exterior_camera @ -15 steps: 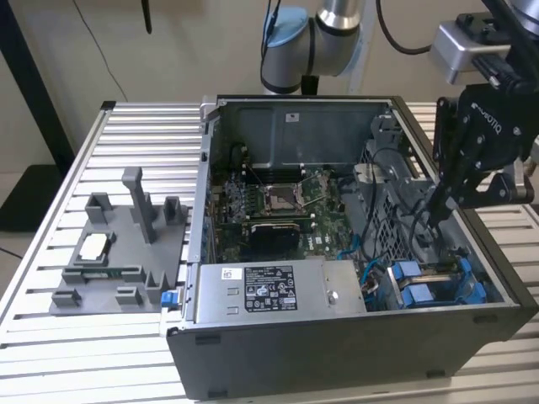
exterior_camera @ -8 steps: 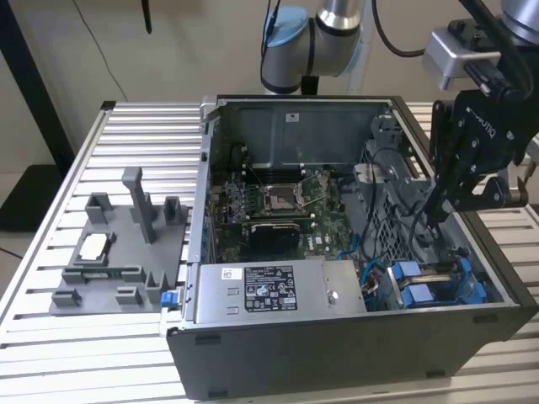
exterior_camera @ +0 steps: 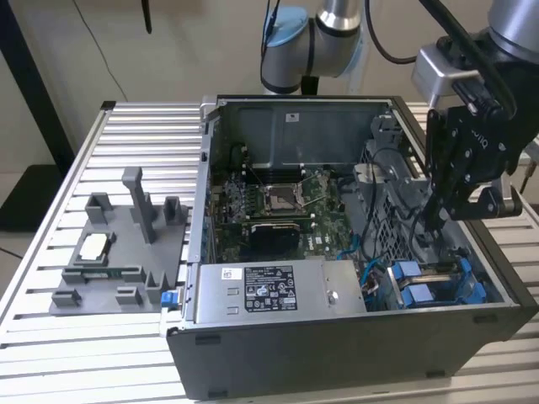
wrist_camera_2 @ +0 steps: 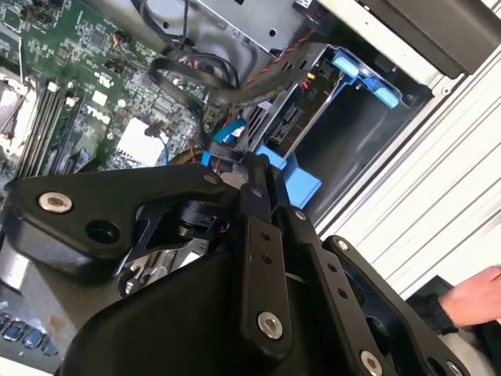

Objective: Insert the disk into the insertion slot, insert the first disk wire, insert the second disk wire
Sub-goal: 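Insert the second disk wire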

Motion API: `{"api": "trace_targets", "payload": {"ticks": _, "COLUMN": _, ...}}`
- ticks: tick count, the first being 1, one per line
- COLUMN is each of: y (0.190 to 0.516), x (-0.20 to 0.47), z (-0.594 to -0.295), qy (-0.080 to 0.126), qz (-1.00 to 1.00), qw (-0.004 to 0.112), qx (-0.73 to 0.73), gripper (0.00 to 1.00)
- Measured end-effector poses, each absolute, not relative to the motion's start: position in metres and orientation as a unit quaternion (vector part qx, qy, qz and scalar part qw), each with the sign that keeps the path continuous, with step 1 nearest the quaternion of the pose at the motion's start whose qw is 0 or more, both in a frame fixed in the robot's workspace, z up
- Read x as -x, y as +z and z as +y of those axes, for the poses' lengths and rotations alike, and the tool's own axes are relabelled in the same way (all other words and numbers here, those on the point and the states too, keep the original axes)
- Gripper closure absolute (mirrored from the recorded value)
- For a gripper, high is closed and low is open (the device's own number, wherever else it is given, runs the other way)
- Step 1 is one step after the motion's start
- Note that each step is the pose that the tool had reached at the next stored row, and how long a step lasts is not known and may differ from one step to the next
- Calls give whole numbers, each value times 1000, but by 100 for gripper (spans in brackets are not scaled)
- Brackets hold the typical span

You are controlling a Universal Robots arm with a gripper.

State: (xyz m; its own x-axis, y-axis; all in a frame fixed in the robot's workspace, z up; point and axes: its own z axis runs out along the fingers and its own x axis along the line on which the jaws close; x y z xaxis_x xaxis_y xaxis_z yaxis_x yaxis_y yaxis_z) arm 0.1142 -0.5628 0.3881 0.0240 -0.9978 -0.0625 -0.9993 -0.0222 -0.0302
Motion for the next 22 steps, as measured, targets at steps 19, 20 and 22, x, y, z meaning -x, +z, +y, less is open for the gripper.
{"api": "trace_targets", "payload": {"ticks": 19, "y": 386, "x": -114, "z": -564, "qy": 4, "qz": 698, "qw": 39, "qx": 715, "gripper": 84}}
{"api": "trace_targets", "payload": {"ticks": 20, "y": 385, "x": -113, "z": -565, "qy": 2, "qz": 698, "qw": 41, "qx": 715, "gripper": 84}}
{"api": "trace_targets", "payload": {"ticks": 22, "y": 382, "x": -113, "z": -567, "qy": 0, "qz": 698, "qw": 43, "qx": 715, "gripper": 84}}
